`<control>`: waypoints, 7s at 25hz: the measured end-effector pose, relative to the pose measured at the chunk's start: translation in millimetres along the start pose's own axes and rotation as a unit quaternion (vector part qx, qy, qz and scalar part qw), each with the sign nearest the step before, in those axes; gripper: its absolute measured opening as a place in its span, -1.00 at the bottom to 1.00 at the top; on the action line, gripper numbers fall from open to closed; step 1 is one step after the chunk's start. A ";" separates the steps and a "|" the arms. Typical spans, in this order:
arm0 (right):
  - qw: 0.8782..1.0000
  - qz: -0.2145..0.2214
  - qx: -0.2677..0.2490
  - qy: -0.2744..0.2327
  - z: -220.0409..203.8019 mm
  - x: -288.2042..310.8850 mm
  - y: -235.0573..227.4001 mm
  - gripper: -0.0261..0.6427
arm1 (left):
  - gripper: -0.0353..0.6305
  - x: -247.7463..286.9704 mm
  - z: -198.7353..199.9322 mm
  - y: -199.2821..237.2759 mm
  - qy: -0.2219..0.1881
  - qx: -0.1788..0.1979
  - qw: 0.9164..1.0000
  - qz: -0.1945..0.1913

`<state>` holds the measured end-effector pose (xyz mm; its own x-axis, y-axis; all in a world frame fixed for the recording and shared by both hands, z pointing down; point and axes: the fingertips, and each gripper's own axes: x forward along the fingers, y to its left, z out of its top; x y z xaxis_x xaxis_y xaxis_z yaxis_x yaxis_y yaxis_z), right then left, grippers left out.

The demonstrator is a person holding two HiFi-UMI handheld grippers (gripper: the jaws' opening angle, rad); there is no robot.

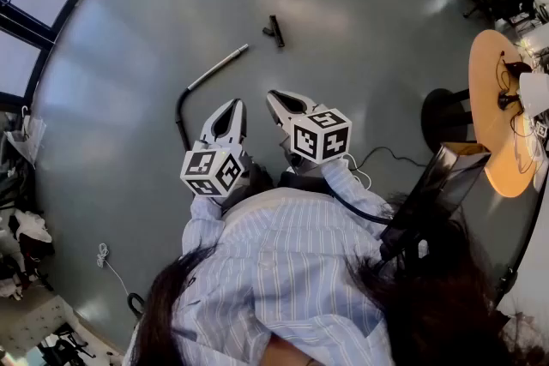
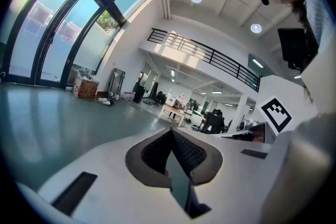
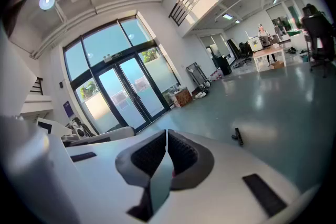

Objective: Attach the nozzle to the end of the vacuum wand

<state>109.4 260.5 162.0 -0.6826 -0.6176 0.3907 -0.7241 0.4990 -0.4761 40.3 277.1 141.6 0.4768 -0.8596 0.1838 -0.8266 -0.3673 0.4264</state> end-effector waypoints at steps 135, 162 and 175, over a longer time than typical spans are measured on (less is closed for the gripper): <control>0.945 -0.157 -0.075 0.278 -281.0 676.4 -773.7 -0.10 | -0.27 557.3 -536.2 711.9 0.460 0.206 0.864 -0.011; 0.861 -0.192 -0.281 0.378 -308.9 727.9 -842.4 -0.14 | -0.25 581.9 -615.5 726.3 0.468 0.350 0.812 -0.014; 0.830 -0.010 -0.444 0.336 -303.9 774.3 -753.6 -0.15 | -0.25 568.2 -601.3 718.4 0.496 0.326 0.804 -0.044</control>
<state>96.4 -409.0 1062.8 -0.3538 -0.3013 0.8854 -0.3192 0.9288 0.1885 -102.8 -261.6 1084.8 0.2788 -0.2325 0.9318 -0.6038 -0.7969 -0.0182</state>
